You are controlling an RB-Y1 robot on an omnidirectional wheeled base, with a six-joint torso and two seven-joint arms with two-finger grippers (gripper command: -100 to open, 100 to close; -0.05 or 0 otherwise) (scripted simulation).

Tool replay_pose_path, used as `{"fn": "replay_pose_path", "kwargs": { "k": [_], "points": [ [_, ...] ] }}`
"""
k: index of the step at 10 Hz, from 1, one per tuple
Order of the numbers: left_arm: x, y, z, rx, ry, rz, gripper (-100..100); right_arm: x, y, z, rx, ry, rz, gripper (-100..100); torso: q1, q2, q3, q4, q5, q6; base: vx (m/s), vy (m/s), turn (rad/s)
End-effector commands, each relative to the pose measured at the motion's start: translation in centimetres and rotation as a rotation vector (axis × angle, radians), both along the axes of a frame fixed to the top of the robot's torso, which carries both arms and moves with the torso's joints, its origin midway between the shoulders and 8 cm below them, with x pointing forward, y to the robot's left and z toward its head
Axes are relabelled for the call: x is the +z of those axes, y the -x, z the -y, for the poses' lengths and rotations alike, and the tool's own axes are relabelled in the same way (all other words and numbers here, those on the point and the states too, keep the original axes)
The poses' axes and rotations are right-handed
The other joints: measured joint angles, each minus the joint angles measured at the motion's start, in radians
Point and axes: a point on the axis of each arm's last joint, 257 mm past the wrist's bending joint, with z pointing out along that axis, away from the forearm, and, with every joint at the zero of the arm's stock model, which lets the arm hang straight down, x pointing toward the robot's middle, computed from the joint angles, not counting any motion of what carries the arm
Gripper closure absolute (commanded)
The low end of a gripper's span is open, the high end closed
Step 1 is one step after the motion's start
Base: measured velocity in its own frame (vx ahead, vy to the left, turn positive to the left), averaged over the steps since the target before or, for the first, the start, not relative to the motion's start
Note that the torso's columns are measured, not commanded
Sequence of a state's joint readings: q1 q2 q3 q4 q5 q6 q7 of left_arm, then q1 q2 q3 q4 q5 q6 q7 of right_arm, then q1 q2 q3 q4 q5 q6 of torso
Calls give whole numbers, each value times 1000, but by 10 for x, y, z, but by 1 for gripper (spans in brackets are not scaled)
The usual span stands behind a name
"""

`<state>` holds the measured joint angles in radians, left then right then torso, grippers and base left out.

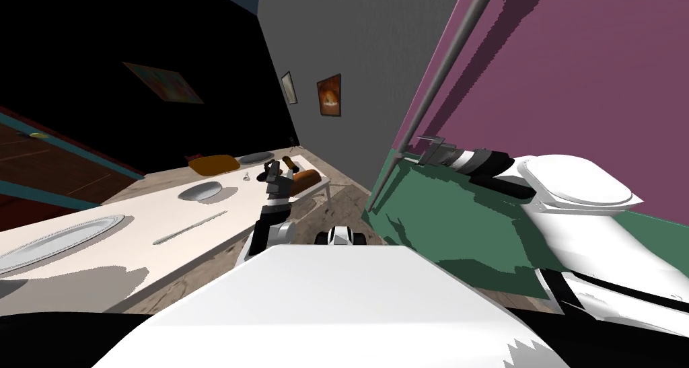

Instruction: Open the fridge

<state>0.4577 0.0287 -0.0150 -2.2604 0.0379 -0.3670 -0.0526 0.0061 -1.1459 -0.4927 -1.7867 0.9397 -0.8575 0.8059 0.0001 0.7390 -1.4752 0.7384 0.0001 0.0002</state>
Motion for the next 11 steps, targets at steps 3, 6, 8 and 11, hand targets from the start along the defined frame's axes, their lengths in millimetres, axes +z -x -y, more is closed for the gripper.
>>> {"fn": "replay_pose_path", "kwargs": {
  "k": [3,6,8,11],
  "points": [
    [0,0,0,0,0,0,0,1,10,-21,59,-1,0,100,0,1,0,0,0,-1,-43,-2,22],
    [0,0,0,0,0,1,0,2,28,-52,155,-2,-1,100,-1,5,3,1,0,0,-259,-40,93],
    [0,0,0,0,0,0,0,3,34,-63,187,-1,-1,100,1,-5,-3,-2,0,-1,-172,1,42],
    [0,0,0,0,0,0,0,4,56,-92,283,1,-2,100,-2,-2,-1,-1,-1,0,-160,-27,66]
  ]
}}
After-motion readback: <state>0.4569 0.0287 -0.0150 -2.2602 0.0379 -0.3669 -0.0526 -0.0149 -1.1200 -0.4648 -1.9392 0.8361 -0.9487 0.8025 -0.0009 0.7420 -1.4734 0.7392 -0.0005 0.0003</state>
